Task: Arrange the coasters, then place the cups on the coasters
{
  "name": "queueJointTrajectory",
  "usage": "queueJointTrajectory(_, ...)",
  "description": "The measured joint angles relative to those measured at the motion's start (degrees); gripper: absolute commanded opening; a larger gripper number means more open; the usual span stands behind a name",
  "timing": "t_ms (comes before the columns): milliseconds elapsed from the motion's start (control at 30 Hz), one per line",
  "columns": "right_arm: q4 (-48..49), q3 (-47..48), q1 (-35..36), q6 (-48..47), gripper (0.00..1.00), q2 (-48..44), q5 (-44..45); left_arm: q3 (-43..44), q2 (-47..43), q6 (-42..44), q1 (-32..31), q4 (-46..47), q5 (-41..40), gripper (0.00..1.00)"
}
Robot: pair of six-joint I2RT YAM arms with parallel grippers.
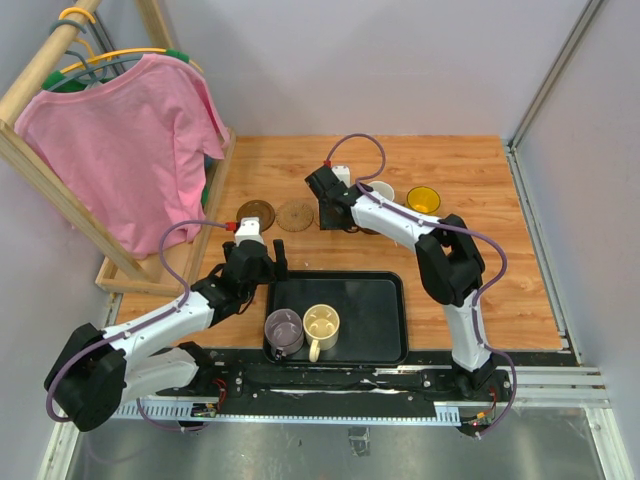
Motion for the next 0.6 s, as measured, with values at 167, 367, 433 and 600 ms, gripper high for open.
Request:
queueJointTrajectory(167,0.13,-0.09,0.02,0.0,0.37,-0.68,-0.81,0.0,0.0,-0.2,0.0,0.0,0.0,1.0)
queueJointTrajectory(367,0.13,-0.44,0.15,-0.02,0.37,-0.68,-1.64,0.0,0.0,-0.33,0.0,0.0,0.04,1.0)
queueJointTrajectory(433,0.15,-0.55,0.2,-0.02,0.36,-0.68,-1.97,0.0,0.0,-0.33,0.0,0.0,0.11,1.0)
queueJointTrajectory(600,0.17,-0.76,0.31,-0.04,0.36,-0.7,-2.54,0.0,0.0,-0.39,0.0,0.02,0.31,1.0)
